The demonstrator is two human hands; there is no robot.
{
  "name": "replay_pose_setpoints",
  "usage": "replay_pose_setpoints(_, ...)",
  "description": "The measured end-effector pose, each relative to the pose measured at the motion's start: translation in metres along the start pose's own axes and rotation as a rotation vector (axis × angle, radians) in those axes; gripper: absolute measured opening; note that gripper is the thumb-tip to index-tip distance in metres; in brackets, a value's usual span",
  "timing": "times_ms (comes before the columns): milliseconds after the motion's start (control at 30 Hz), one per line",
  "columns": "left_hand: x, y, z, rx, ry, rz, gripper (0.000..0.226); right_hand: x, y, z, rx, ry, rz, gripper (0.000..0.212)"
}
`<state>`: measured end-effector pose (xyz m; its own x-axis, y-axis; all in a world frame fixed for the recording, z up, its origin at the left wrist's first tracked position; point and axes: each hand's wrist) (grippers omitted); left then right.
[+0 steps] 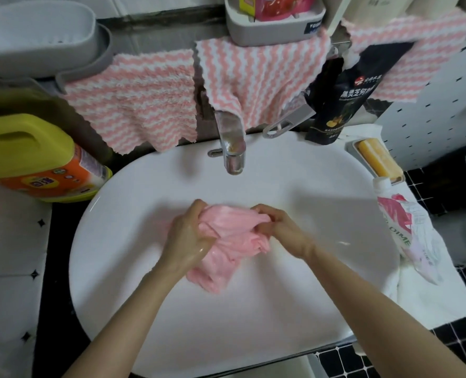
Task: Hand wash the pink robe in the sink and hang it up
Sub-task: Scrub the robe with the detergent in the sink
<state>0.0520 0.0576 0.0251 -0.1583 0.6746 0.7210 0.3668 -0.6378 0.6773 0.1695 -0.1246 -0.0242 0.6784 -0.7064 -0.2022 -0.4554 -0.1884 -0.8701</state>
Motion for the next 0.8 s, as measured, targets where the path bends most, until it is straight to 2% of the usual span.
replay_pose_setpoints(100, -0.006, 0.022, -0.009, 0.221, 0.098, -0.600, 0.042, 0.016, -0.011, -0.003, -0.027, -0.150, 0.376, 0.053)
replay_pose_setpoints(167, -0.014, 0.015, -0.010, 0.291, 0.092, -0.735, 0.061, 0.023, -0.010, -0.005, -0.075, -0.176, 0.510, 0.054)
replay_pose_setpoints(200, -0.017, 0.008, -0.009, 0.301, 0.045, -0.672, 0.073, 0.022, -0.005, -0.003, -0.128, -0.093, 0.491, 0.055)
replay_pose_setpoints(233, -0.020, 0.000, -0.009, 0.288, -0.028, -0.500, 0.082, 0.018, 0.000, -0.002, -0.191, 0.029, 0.413, 0.056)
replay_pose_setpoints(300, -0.027, -0.026, -0.012, 0.187, -0.168, 0.173, 0.097, 0.004, 0.013, 0.006, -0.269, 0.312, 0.243, 0.054)
replay_pose_setpoints(333, -0.030, -0.039, -0.015, 0.071, -0.161, 0.467, 0.103, -0.003, 0.020, 0.011, -0.287, 0.469, 0.176, 0.057)
replay_pose_setpoints(367, -0.034, -0.052, -0.019, -0.083, -0.146, 0.619, 0.106, -0.011, 0.026, 0.016, -0.294, 0.605, 0.095, 0.066)
replay_pose_setpoints(400, -0.036, -0.062, -0.021, -0.187, -0.168, 0.636, 0.106, -0.020, 0.031, 0.019, -0.310, 0.686, -0.009, 0.075)
replay_pose_setpoints(467, -0.043, -0.074, -0.026, -0.202, -0.325, 0.537, 0.113, -0.041, 0.035, 0.021, -0.362, 0.738, -0.226, 0.079)
replay_pose_setpoints(500, -0.049, -0.079, -0.030, -0.209, -0.338, 0.558, 0.120, -0.051, 0.037, 0.023, -0.357, 0.739, -0.300, 0.077)
replay_pose_setpoints(567, -0.057, -0.081, -0.035, -0.201, -0.303, 0.622, 0.127, -0.066, 0.044, 0.029, -0.284, 0.715, -0.355, 0.064)
replay_pose_setpoints(600, -0.060, -0.081, -0.037, -0.202, -0.262, 0.634, 0.123, -0.067, 0.047, 0.032, -0.228, 0.708, -0.314, 0.054)
replay_pose_setpoints(700, -0.067, -0.079, -0.034, -0.268, -0.036, 0.543, 0.076, -0.064, 0.048, 0.022, 0.036, 0.720, -0.215, 0.032)
replay_pose_setpoints(733, -0.072, -0.080, -0.033, -0.255, -0.003, 0.491, 0.067, -0.065, 0.050, 0.013, 0.172, 0.698, -0.282, 0.031)
replay_pose_setpoints(800, -0.079, -0.079, -0.032, -0.175, -0.029, 0.349, 0.065, -0.077, 0.057, -0.004, 0.432, 0.545, -0.514, 0.030)
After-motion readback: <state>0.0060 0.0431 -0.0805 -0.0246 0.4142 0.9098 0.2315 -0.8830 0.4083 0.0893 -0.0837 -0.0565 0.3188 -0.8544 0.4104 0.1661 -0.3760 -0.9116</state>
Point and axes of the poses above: each hand's wrist, its own z-axis towards the middle knuckle, its own x-axis out of the back of the hand, y = z × x, and after that the axes turned 6 degrees about z, right-handed
